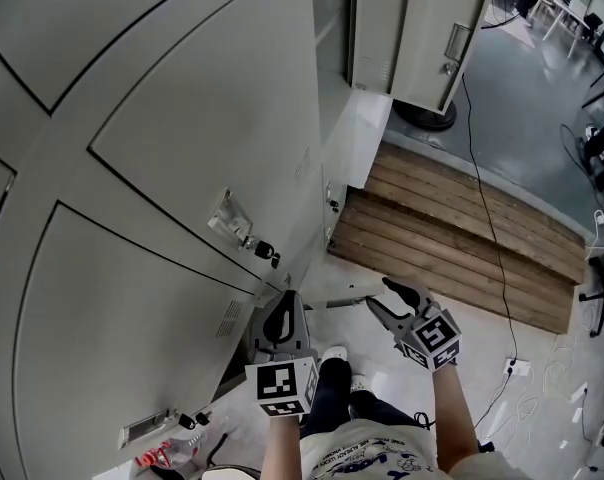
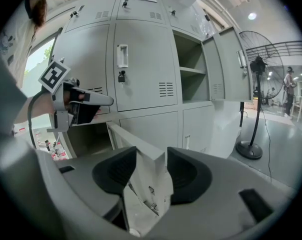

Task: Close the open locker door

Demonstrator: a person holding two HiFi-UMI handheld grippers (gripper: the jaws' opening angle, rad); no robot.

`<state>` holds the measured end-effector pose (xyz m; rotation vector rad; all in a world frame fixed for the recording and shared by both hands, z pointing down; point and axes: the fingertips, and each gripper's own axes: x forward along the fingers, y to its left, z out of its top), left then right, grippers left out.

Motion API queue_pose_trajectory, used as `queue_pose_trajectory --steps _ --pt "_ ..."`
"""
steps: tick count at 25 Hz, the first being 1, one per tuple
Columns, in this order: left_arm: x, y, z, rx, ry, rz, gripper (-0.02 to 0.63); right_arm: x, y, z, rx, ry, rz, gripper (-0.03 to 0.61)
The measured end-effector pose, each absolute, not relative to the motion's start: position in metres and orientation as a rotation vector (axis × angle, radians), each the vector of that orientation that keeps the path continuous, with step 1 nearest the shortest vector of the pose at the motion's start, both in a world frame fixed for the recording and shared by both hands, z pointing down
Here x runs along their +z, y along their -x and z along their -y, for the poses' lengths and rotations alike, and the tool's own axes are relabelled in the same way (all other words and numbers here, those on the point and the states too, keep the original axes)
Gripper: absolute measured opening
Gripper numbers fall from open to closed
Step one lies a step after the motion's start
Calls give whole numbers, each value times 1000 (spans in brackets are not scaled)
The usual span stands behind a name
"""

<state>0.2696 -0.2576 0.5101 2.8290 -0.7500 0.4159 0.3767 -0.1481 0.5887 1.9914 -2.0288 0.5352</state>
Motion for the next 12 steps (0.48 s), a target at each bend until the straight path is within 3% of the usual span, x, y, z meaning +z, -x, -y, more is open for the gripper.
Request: queue_pose_trajectory --steps 12 --pt "502 -261 247 395 -2828 772 14 590 -363 134 507 -1920 2032 149"
